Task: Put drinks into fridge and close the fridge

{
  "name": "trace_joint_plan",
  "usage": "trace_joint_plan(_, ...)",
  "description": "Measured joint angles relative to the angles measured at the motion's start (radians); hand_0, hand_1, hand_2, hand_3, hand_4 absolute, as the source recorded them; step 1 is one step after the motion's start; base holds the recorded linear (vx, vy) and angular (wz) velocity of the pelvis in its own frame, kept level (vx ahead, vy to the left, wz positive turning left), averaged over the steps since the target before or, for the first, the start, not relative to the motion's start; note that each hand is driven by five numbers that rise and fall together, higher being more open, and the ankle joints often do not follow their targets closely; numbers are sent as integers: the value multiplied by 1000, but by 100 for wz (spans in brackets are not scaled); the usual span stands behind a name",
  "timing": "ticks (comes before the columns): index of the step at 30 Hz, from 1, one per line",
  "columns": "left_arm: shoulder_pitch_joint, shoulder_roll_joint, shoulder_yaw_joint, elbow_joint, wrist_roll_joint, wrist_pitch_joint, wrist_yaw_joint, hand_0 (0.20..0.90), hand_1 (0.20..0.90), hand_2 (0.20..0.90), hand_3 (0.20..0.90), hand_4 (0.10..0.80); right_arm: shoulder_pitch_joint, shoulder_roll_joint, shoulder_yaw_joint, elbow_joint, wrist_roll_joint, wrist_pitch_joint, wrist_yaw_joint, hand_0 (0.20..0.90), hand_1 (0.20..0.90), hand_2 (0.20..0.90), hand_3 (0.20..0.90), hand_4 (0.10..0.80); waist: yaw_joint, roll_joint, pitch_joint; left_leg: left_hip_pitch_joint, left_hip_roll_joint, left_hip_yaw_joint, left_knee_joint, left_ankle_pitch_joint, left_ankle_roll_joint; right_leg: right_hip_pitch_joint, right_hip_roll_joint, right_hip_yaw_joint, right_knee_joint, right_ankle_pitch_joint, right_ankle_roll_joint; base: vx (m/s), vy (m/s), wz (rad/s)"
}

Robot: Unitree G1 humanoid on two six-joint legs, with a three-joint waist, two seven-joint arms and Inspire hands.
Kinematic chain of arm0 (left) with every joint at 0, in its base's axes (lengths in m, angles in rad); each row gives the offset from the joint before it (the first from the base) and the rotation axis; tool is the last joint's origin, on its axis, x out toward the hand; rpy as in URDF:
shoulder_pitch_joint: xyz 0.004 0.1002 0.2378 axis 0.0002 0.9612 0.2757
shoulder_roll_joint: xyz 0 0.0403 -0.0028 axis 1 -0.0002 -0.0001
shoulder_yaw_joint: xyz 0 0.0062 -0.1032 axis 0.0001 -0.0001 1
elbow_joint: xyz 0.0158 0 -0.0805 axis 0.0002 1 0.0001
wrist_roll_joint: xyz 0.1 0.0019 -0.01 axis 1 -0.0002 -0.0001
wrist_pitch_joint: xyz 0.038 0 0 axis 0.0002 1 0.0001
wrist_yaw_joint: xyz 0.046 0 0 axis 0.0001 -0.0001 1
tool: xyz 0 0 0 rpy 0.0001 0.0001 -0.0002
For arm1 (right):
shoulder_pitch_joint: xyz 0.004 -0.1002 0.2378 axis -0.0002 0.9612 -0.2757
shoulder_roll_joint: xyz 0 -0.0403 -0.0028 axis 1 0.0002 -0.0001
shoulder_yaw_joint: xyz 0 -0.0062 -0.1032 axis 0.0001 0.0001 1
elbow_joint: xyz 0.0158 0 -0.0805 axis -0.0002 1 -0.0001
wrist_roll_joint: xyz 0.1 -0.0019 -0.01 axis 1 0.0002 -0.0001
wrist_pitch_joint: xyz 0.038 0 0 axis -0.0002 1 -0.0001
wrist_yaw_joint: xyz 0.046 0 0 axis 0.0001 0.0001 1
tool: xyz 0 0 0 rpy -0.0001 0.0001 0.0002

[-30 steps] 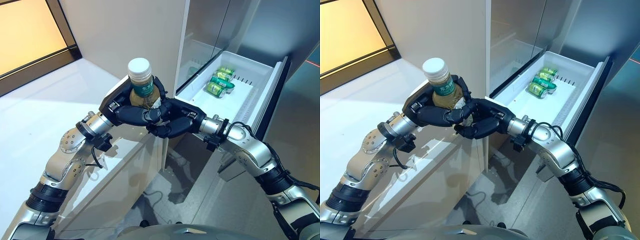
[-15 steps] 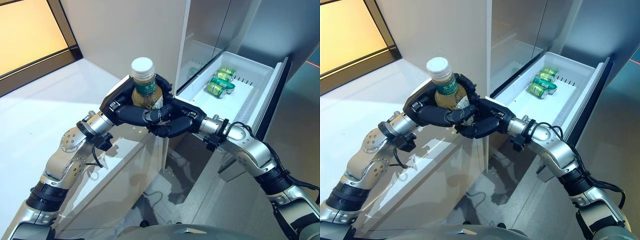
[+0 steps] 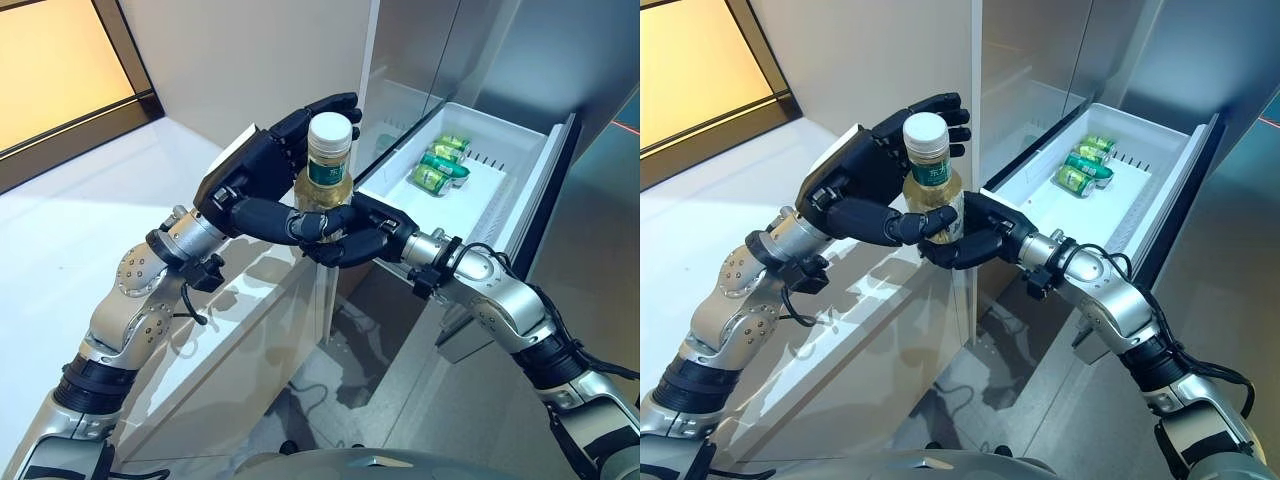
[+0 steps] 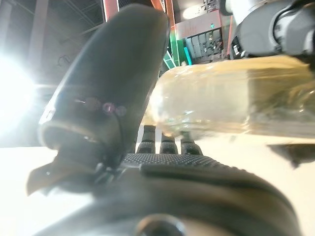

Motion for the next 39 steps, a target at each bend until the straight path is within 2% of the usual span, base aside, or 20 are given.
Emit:
trace_joint_plan(6, 25, -22, 72, -3, -1, -1, -2, 900, 900, 900, 900, 800, 0, -39, -23, -53, -17, -21, -20, 300, 300, 300, 200, 100, 0, 3, 2, -6, 0, 0, 0, 0, 0, -7, 0, 1, 0, 0, 0, 0, 0, 0)
trace_joint_plan(10, 65, -72, 89, -4, -62, -1, -6, 900, 900, 900, 900, 800, 0, -61, -76, -94, -17, -31, -21, 300, 300, 300, 200, 100, 0, 3, 2, -7, 0, 0, 0, 0, 0, -8, 0, 2, 0, 0, 0, 0, 0, 0)
trace_joint_plan(17, 156, -141, 141, -1, -75, 1, 6, 900, 900, 900, 900, 800, 0, -73, -154, -201, 18, -49, -20, 300, 300, 300, 200, 100, -2, 6, 3, -8, 0, 3, 0, 0, 0, -10, 1, 5, 0, 0, 0, -4, 3, 0)
trace_joint_plan(20, 188, -184, 153, 9, -170, 14, -6, 900, 900, 900, 900, 800, 0, -72, -184, -237, 69, -59, -21, 300, 300, 300, 200, 100, -2, 6, 3, -8, -1, 6, 0, 0, 0, -12, 1, 7, 0, 0, 0, 0, 0, 0)
trace_joint_plan(23, 221, -246, 166, 12, -321, 80, -68, 900, 900, 900, 900, 800, 2, -71, -204, -267, 107, -59, -20, 300, 300, 300, 200, 100, -3, 5, 3, -8, -1, 9, 0, 0, 0, -14, 1, 11, 0, 0, 0, -6, 8, -1)
trace_joint_plan(30, 315, -399, 140, 56, -618, 371, -304, 900, 900, 900, 900, 800, 53, -74, -251, -328, 166, -59, -22, 300, 300, 300, 200, 100, -13, 6, 3, -9, -1, 23, 0, -1, 1, -22, 2, 28, 0, 0, 0, -13, 24, -5)
trace_joint_plan(34, 373, -403, 111, 120, -694, 487, -438, 900, 900, 900, 900, 800, 74, -104, -272, -357, 181, -59, -23, 300, 300, 300, 200, 100, -44, 12, -1, -12, 0, 27, 0, -1, 1, -26, 3, 35, 0, 2, 2, -28, 42, -5)
trace_joint_plan(39, 400, -375, 100, 196, -699, 597, -603, 900, 900, 900, 900, 800, 74, -183, -288, -367, 193, -60, -44, 300, 300, 300, 200, 100, -58, 55, -28, -15, -2, 40, -1, -3, 4, -31, 6, 49, 0, 6, 9, -43, 28, -8)
